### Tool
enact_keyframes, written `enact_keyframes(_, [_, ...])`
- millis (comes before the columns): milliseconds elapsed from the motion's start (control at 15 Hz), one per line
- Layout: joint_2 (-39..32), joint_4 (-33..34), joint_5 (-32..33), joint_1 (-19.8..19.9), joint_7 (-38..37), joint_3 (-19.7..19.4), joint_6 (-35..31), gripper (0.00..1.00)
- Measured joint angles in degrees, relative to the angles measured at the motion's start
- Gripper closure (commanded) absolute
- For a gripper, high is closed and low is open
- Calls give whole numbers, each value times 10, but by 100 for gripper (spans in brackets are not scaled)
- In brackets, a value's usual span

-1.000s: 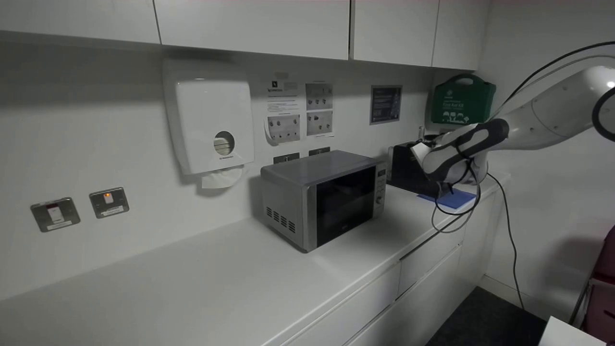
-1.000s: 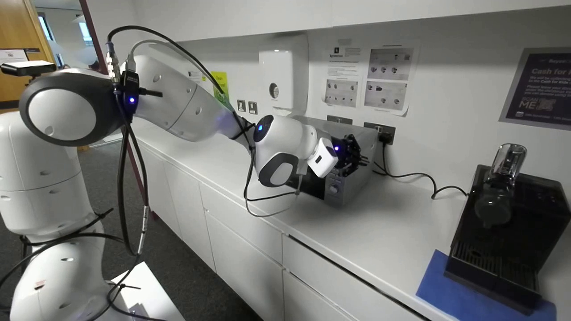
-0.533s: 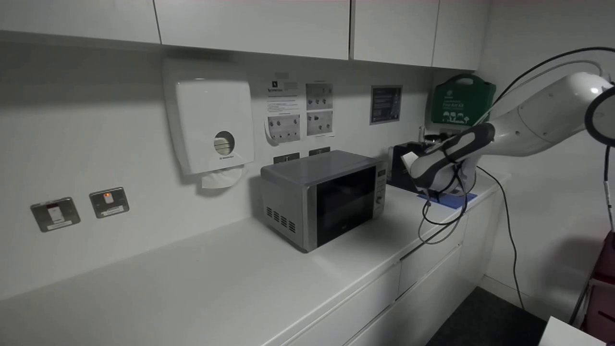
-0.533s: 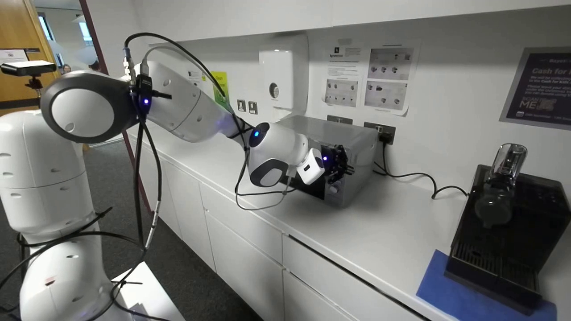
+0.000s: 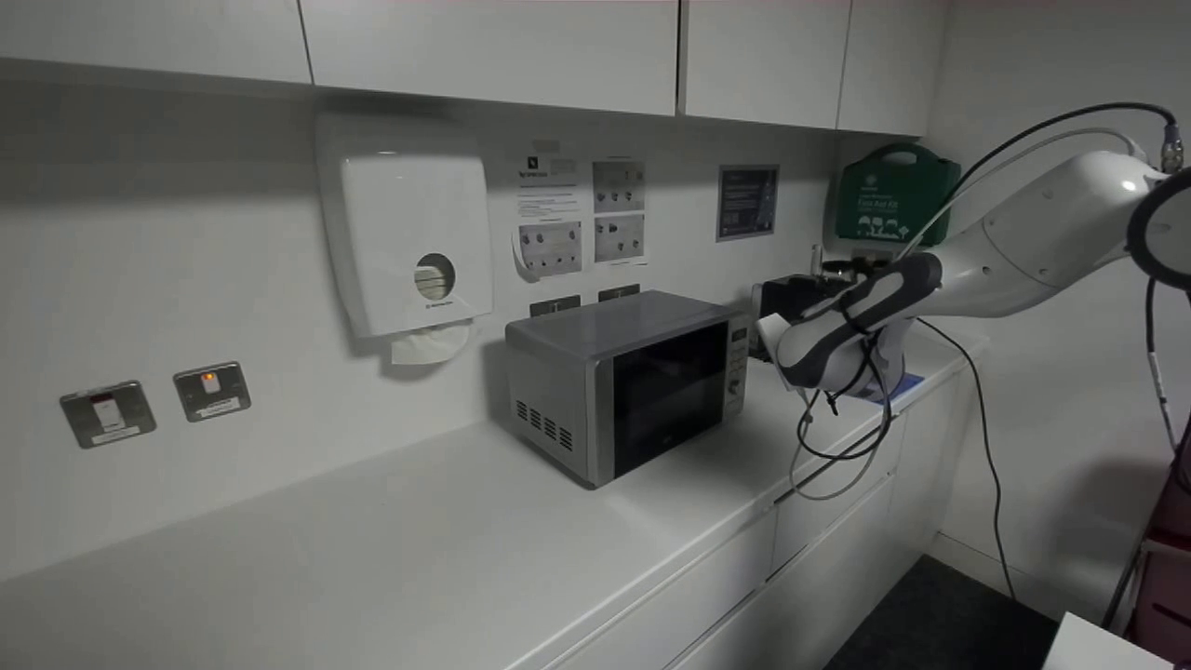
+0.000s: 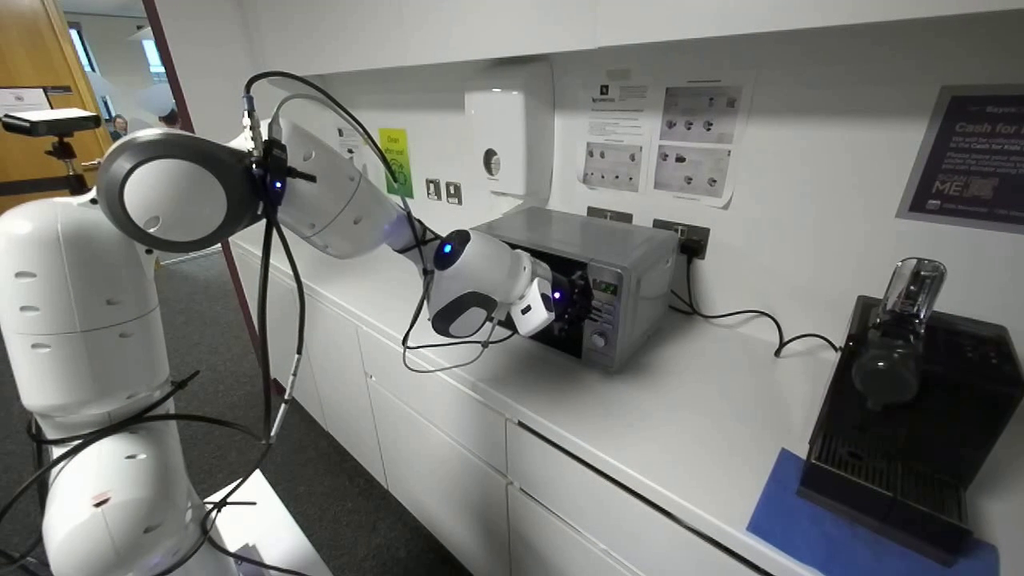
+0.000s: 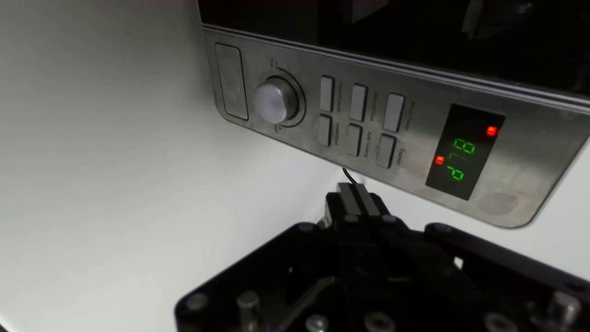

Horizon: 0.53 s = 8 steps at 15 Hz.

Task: Press a button on the microwave.

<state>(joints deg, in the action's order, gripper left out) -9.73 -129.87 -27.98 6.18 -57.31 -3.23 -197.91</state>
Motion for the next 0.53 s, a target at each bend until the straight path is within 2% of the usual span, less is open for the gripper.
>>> enact_keyframes(533, [-3, 0, 0, -2, 0, 0, 0, 100])
